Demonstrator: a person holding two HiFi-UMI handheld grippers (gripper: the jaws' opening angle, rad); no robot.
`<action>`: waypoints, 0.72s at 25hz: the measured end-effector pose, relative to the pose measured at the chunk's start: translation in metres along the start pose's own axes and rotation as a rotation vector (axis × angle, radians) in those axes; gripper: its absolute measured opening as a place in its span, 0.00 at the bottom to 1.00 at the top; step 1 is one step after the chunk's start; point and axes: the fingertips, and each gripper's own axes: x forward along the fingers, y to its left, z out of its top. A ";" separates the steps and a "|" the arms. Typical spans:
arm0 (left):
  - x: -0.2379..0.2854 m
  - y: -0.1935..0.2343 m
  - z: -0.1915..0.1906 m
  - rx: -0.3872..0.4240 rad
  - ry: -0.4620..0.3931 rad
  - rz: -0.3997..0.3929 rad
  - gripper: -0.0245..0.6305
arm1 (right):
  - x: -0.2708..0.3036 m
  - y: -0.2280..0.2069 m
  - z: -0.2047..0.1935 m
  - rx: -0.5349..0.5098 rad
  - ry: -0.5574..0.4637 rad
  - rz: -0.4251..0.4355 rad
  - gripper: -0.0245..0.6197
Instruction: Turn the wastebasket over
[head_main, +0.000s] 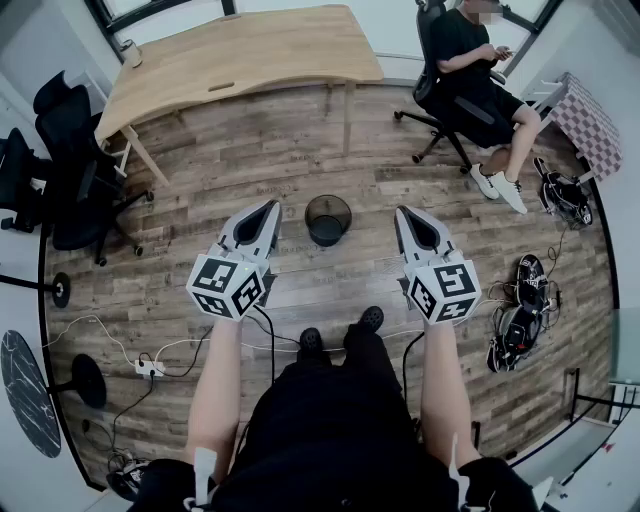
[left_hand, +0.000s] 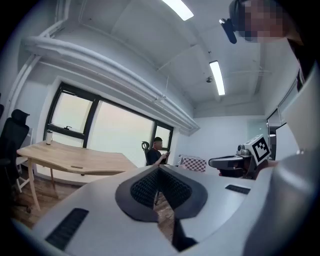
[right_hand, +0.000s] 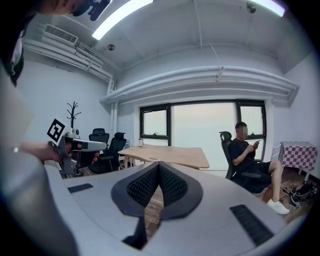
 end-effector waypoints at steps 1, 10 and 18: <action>-0.001 -0.002 0.001 0.003 -0.002 0.000 0.06 | -0.002 0.001 0.001 -0.004 -0.003 0.002 0.09; -0.009 -0.010 0.003 0.011 0.001 -0.005 0.06 | -0.011 0.004 0.009 -0.025 -0.020 0.003 0.09; -0.001 -0.013 -0.013 -0.004 0.042 -0.018 0.06 | -0.011 0.006 0.001 0.005 -0.025 0.017 0.09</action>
